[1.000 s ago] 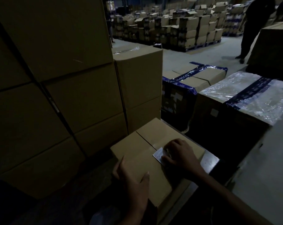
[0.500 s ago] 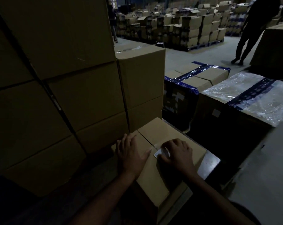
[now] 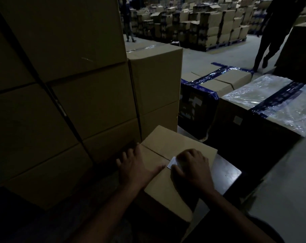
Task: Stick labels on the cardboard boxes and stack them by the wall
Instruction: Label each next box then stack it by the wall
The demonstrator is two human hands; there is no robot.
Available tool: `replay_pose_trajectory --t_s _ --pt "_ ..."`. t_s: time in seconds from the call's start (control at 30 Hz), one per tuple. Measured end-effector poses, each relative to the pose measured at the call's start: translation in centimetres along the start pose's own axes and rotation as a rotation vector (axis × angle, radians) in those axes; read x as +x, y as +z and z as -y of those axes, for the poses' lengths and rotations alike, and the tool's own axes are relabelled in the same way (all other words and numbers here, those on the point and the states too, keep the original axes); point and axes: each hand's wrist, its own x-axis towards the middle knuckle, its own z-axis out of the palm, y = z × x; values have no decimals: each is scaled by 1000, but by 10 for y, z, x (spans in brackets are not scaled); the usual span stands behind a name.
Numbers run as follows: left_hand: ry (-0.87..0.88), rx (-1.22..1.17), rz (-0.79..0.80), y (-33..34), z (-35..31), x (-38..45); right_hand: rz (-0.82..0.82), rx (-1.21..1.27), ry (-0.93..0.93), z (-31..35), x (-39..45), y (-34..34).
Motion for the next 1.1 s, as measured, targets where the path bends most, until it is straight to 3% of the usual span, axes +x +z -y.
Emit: replay_pose_trajectory --t_s 0.17,0.33,0.67,0.97,1.1 --pt "-49 -73 22 -4 5 -9 44 61 -85 -14 14 -7" --pt "102 -158 18 2 -10 -9 -140 17 15 -9 -12 -2" --pt "97 -195 20 5 -9 -9 -46 90 54 -13 -5 -9" --pt "82 -201 20 4 -10 -10 -255 93 162 -1 -35 1" --pt "34 -184 2 3 -11 -14 -203 155 162 -5 -24 0"
